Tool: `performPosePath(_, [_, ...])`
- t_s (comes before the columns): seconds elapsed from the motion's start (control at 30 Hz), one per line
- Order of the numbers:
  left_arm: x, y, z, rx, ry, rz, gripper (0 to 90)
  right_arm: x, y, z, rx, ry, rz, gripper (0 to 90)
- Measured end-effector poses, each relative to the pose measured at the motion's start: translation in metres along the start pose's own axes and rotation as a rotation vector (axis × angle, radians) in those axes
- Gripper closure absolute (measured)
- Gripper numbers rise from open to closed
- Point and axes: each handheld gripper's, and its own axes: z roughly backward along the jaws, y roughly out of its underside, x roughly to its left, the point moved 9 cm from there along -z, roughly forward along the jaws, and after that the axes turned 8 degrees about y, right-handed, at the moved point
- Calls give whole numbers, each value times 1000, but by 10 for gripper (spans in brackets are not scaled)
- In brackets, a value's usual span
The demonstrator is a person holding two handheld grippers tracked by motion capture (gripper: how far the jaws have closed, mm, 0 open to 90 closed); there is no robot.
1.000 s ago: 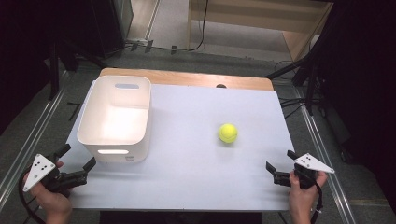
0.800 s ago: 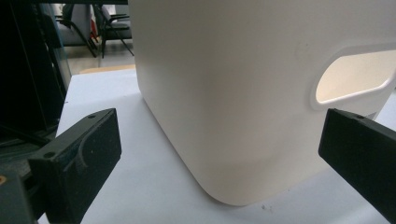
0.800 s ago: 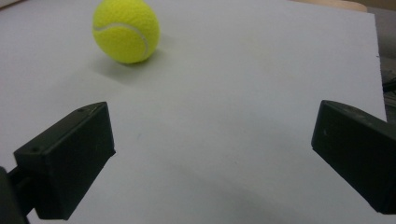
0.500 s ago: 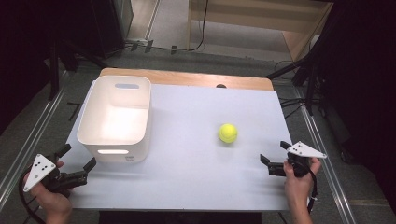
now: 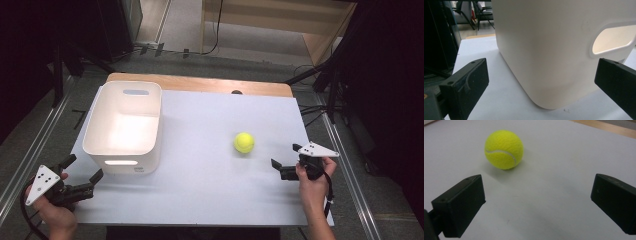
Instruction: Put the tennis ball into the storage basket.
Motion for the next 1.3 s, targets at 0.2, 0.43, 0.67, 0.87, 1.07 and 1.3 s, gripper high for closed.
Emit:
performPosePath(0.2, [0,0,0,2,0,0,0,2,-8,-5,12,-6,11,0])
performPosePath(0.43, [0,0,0,2,0,0,0,4,-16,-10,27,-14,22,0])
performPosePath(0.67, [0,0,0,0,1,-1,0,7,-23,-15,42,-23,41,0])
performPosePath(0.87, [0,0,0,2,1,-1,0,12,-30,-21,63,-41,74,0])
performPosePath(1.07, [0,0,0,0,2,-2,0,16,-33,-25,81,-57,82,0])
performPosePath(1.3, [0,0,0,1,3,-3,0,20,-35,-30,101,-71,98,0])
